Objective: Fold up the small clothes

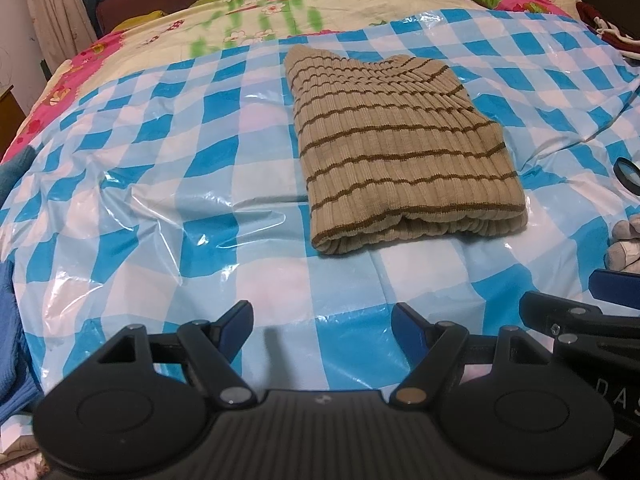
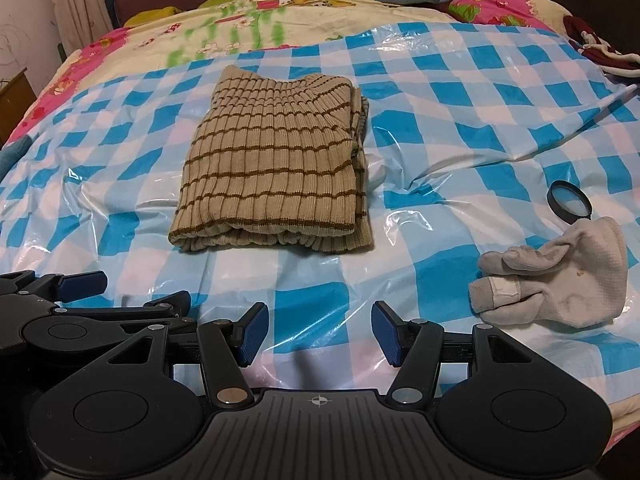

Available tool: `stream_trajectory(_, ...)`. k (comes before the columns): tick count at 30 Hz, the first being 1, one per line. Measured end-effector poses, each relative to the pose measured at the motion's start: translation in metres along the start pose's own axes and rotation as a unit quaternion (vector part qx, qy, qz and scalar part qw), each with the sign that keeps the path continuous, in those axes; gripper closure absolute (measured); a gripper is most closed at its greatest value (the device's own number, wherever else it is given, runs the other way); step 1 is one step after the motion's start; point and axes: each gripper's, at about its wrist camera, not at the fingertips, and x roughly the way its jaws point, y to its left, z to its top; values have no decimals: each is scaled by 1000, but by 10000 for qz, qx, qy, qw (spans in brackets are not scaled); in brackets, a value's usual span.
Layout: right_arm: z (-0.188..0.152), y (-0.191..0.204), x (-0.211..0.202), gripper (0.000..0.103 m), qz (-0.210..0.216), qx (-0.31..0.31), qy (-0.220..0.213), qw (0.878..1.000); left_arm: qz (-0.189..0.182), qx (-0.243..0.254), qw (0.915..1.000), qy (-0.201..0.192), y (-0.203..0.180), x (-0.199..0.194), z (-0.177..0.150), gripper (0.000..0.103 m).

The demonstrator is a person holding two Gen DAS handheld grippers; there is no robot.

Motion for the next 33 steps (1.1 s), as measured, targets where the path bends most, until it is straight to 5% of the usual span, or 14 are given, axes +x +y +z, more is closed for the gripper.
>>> stream_trajectory(33,0,0,2,46,-26,16,30,10000,45,-49,10000,65,-1,6,1,23)
